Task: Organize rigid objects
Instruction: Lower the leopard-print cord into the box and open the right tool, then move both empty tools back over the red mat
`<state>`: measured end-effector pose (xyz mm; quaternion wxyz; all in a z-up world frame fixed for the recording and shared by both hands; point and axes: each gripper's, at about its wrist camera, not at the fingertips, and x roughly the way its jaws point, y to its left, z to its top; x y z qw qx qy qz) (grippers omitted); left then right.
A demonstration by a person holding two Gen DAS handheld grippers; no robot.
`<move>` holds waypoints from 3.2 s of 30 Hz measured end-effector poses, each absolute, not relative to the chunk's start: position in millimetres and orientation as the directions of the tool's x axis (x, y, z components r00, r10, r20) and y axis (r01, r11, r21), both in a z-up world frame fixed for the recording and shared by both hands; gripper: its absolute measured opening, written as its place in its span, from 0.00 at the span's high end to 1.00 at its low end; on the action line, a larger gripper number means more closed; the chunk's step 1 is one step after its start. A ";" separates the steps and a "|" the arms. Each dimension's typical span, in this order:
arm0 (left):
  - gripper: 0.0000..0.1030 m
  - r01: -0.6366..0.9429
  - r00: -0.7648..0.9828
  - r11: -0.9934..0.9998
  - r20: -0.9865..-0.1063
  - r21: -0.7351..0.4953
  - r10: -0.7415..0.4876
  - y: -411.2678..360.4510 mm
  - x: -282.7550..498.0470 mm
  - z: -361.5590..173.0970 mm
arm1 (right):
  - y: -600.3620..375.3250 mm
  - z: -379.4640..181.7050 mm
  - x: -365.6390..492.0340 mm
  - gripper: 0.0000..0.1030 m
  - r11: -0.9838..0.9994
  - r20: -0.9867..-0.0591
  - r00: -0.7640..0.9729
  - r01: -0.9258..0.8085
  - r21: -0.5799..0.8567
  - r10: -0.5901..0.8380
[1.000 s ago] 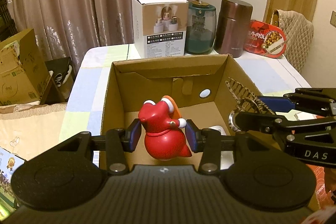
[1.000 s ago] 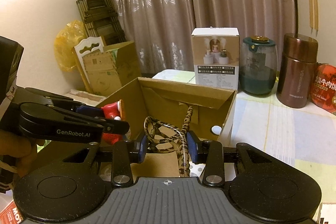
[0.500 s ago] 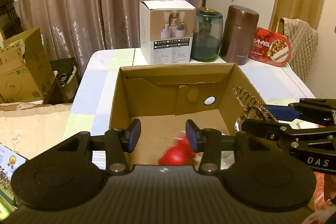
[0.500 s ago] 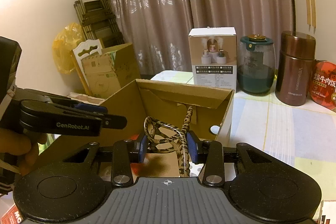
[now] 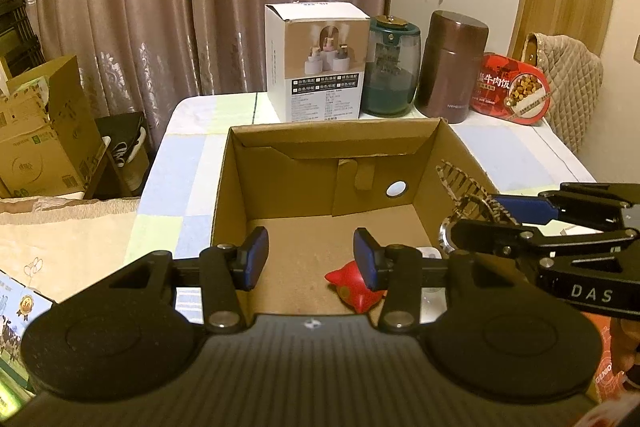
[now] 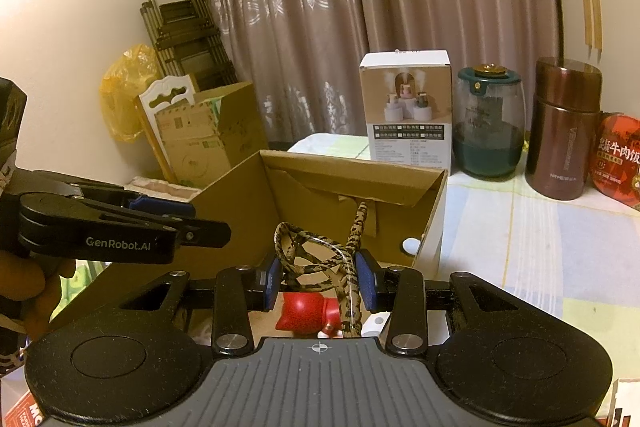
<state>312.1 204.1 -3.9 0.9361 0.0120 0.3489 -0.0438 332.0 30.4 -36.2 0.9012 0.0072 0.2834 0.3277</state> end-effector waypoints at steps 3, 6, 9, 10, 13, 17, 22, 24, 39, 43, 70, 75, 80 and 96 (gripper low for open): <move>0.60 0.092 0.752 0.996 -0.654 -0.012 -0.077 204.4 311.2 -4.2 | 30.3 -36.4 331.4 0.65 0.785 -0.506 0.624 -0.587 0.199 0.595; 0.60 0.092 0.750 0.996 -0.657 -0.011 -0.077 204.1 311.1 -5.6 | 30.7 -37.2 330.8 0.65 0.784 -0.507 0.623 -0.588 0.200 0.596; 0.60 0.092 0.750 0.996 -0.657 -0.009 -0.076 204.3 310.7 -6.1 | 31.9 -38.3 329.4 0.65 0.784 -0.508 0.623 -0.588 0.198 0.595; 0.60 0.092 0.750 0.996 -0.657 -0.010 -0.076 204.3 310.7 -6.1 | 32.1 -38.3 329.3 0.65 0.785 -0.508 0.623 -0.587 0.199 0.595; 0.60 0.093 0.751 0.996 -0.656 -0.008 -0.075 203.9 310.4 -6.1 | 32.0 -38.3 329.4 0.65 0.784 -0.508 0.623 -0.588 0.199 0.596; 0.60 0.092 0.752 0.996 -0.655 -0.008 -0.075 203.9 310.6 -6.3 | 31.9 -38.5 329.9 0.65 0.785 -0.509 0.622 -0.587 0.199 0.595; 0.60 0.090 0.752 0.996 -0.655 -0.011 -0.075 204.0 310.6 -6.5 | 31.8 -39.0 329.5 0.65 0.784 -0.509 0.621 -0.588 0.200 0.596; 0.60 0.089 0.751 0.996 -0.656 -0.010 -0.074 204.0 310.7 -6.6 | 31.8 -39.2 329.2 0.65 0.783 -0.508 0.620 -0.587 0.205 0.598; 0.60 0.086 0.753 0.996 -0.653 -0.014 -0.074 206.0 310.0 -6.8 | 21.3 -28.2 330.4 0.58 0.789 -0.450 0.653 -0.559 0.256 0.609; 0.60 0.089 0.754 0.996 -0.652 -0.017 -0.079 204.5 309.2 -6.5 | 19.4 -26.6 331.3 0.57 0.790 -0.448 0.656 -0.555 0.260 0.608; 0.49 0.085 0.782 0.992 -0.611 -0.093 -0.125 158.1 243.9 37.6 | -48.9 0.3 241.9 0.36 0.854 -0.408 0.751 -0.476 0.212 0.520; 0.35 0.092 0.794 0.989 -0.590 -0.118 -0.144 138.5 217.8 50.0 | -80.6 4.7 213.8 0.23 0.884 -0.398 0.790 -0.432 0.177 0.466; 0.20 0.124 0.810 0.983 -0.559 -0.133 -0.177 112.8 186.9 60.0 | -117.9 5.0 188.2 0.20 0.911 -0.409 0.814 -0.367 0.185 0.411; 0.06 0.252 0.815 0.961 -0.510 -0.113 -0.274 0.4 124.2 59.9 | -222.1 -2.4 131.2 0.17 0.956 -0.431 0.869 -0.143 0.255 0.245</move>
